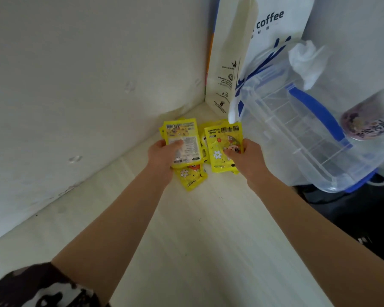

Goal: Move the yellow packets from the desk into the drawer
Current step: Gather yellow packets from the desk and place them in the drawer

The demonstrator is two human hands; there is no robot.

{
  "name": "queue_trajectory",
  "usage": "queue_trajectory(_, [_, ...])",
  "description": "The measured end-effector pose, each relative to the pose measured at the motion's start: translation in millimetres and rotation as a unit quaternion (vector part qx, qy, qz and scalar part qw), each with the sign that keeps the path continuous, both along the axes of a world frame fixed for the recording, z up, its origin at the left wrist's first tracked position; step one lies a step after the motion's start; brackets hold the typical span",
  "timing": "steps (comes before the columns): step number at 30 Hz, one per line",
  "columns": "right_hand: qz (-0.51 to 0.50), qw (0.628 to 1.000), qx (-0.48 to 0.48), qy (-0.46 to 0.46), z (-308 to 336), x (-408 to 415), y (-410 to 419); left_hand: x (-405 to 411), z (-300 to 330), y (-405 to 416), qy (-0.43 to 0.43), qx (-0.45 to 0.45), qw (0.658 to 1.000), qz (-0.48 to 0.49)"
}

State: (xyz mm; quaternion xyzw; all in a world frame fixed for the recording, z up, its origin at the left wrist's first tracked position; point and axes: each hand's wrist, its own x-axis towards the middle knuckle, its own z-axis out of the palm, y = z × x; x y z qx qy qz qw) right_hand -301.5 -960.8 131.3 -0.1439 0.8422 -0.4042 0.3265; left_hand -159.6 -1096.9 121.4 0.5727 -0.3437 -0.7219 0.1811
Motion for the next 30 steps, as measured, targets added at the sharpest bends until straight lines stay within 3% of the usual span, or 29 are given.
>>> queue_trajectory(10, [-0.059, 0.996, 0.046, -0.052, -8, 46, 87, 93, -1, 57, -0.001, 0.041, 0.999, 0.029])
queue_trajectory(19, [-0.144, 0.987, 0.016, -0.063, -1, 81, 133, 140, 16, 104, -0.008, 0.043, 0.998, 0.045])
queue_trajectory(30, [-0.16, 0.98, -0.019, -0.116, 16, 141, 201, 192, 37, 171, 0.012, 0.048, 0.997, 0.051])
